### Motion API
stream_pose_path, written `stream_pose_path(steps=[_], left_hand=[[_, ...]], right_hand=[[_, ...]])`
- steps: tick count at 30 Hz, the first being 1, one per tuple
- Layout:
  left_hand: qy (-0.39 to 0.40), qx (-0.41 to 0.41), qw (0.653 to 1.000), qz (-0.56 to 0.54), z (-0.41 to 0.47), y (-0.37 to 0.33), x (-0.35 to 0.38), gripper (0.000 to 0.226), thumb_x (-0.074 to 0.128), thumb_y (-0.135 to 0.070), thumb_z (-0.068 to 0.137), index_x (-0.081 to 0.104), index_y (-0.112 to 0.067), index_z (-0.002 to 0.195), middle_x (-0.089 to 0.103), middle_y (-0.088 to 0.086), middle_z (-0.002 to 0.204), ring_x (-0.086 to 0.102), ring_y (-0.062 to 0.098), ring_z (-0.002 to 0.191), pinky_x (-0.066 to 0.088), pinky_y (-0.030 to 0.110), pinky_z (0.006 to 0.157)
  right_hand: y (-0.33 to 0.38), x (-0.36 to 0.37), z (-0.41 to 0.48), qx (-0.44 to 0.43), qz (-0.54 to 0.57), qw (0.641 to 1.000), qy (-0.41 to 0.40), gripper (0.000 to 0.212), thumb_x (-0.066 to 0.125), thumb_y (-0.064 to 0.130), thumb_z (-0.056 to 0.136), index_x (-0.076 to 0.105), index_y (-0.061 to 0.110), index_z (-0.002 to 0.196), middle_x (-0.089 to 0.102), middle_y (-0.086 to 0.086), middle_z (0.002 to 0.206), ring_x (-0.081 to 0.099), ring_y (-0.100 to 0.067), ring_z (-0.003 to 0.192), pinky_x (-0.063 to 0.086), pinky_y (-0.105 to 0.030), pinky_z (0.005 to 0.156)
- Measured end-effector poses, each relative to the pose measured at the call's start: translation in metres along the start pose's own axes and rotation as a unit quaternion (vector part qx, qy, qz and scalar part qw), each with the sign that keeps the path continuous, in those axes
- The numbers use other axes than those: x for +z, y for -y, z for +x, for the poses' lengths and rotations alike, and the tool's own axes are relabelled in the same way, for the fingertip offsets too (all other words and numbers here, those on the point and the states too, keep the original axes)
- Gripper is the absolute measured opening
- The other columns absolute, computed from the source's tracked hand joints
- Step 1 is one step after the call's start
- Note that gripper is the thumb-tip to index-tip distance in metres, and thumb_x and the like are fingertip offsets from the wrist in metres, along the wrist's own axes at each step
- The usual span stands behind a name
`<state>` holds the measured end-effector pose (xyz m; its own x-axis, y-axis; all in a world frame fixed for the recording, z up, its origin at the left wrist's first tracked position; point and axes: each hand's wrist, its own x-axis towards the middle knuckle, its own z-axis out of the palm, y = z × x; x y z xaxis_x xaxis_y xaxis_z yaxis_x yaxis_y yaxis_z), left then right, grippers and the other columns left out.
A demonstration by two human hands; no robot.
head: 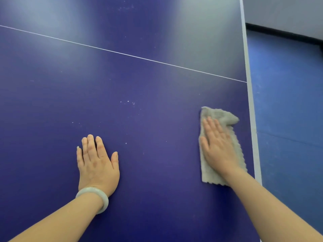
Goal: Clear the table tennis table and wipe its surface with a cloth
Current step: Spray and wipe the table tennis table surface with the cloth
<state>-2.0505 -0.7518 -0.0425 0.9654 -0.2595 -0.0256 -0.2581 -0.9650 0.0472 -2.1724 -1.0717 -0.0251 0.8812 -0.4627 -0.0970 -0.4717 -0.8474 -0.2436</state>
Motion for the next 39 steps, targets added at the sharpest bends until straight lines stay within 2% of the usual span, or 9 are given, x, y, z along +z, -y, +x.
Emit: stream_pose_path(steps=[4,10,15,19,24,28,31,35,39], left_hand=[[0.002,0.0,1.0,0.001,-0.001,0.0,0.0,0.074,0.021,-0.045,0.095,0.024,0.003,0.151,0.019,0.022,0.16,0.012,0.034,0.15,0.009,0.05,0.123],[0.009,-0.002,1.0,0.019,0.001,-0.001,0.001,0.075,0.016,-0.047,0.094,0.022,0.0,0.153,0.018,0.02,0.161,0.011,0.033,0.151,0.009,0.049,0.123],[0.023,-0.004,0.999,0.03,0.002,-0.002,-0.003,0.08,0.003,-0.05,0.091,0.014,-0.003,0.155,0.01,0.017,0.163,0.004,0.03,0.152,0.004,0.046,0.124],[0.02,-0.006,1.0,0.023,0.001,-0.002,-0.005,0.079,0.005,-0.05,0.092,0.016,-0.003,0.155,0.011,0.017,0.163,0.004,0.03,0.152,0.005,0.047,0.124],[0.016,-0.005,1.0,0.016,0.001,-0.001,-0.003,0.077,0.012,-0.048,0.094,0.021,0.0,0.153,0.017,0.019,0.161,0.01,0.032,0.151,0.008,0.049,0.123],[0.019,-0.006,1.0,0.021,0.001,-0.002,-0.003,0.078,0.009,-0.049,0.093,0.02,0.0,0.153,0.015,0.019,0.162,0.008,0.032,0.151,0.006,0.048,0.123],[0.015,-0.007,1.0,0.012,0.001,-0.001,-0.004,0.079,0.01,-0.049,0.092,0.02,0.0,0.153,0.015,0.019,0.162,0.006,0.031,0.152,0.006,0.048,0.123],[0.008,-0.005,1.0,0.009,0.001,-0.001,-0.003,0.079,0.012,-0.049,0.092,0.022,0.001,0.152,0.017,0.019,0.161,0.008,0.031,0.151,0.007,0.048,0.123],[0.007,-0.008,1.0,0.008,0.0,-0.003,-0.004,0.078,0.013,-0.048,0.093,0.023,0.002,0.152,0.017,0.02,0.161,0.009,0.032,0.151,0.007,0.049,0.123]], right_hand=[[-0.061,-0.02,0.049,0.157,0.006,0.987,-0.033,0.058,0.022,0.033,0.104,0.009,0.018,0.158,0.006,0.001,0.166,0.0,-0.015,0.152,-0.002,-0.041,0.123],[-0.053,-0.036,0.172,0.18,0.009,0.984,-0.01,0.059,0.021,0.03,0.103,0.004,0.018,0.158,-0.001,0.0,0.166,-0.004,-0.02,0.152,-0.006,-0.045,0.122],[0.035,-0.015,0.182,-0.036,-0.007,0.998,0.045,0.056,0.023,0.032,0.106,0.007,0.024,0.158,0.001,0.004,0.166,-0.003,-0.019,0.152,-0.006,-0.041,0.122],[0.037,-0.01,0.104,-0.268,-0.034,0.958,0.094,0.052,0.025,0.033,0.107,0.007,0.034,0.157,-0.002,0.018,0.162,-0.009,-0.006,0.15,-0.01,-0.032,0.121],[-0.052,-0.033,0.054,-0.088,-0.043,0.995,0.028,0.051,0.029,0.031,0.107,0.013,0.034,0.155,0.008,0.014,0.164,-0.002,-0.003,0.15,-0.016,-0.018,0.116],[-0.021,-0.003,0.06,0.098,-0.045,0.994,-0.032,0.059,0.014,0.03,0.1,0.016,0.013,0.157,0.012,-0.004,0.164,0.008,-0.022,0.152,0.001,-0.044,0.123],[0.055,0.028,0.047,-0.031,-0.056,0.996,-0.064,0.06,0.03,0.019,0.094,0.03,-0.003,0.15,0.031,-0.02,0.156,0.029,-0.038,0.145,0.017,-0.053,0.118],[0.094,0.033,-0.007,-0.25,-0.045,0.967,0.013,0.056,0.024,0.034,0.104,0.016,0.022,0.158,0.01,0.007,0.164,0.004,-0.015,0.152,-0.003,-0.04,0.122],[0.001,0.009,0.005,-0.17,-0.067,0.983,-0.019,0.056,0.027,0.034,0.101,0.019,0.02,0.155,0.019,0.002,0.162,0.019,-0.019,0.15,0.002,-0.036,0.122]])
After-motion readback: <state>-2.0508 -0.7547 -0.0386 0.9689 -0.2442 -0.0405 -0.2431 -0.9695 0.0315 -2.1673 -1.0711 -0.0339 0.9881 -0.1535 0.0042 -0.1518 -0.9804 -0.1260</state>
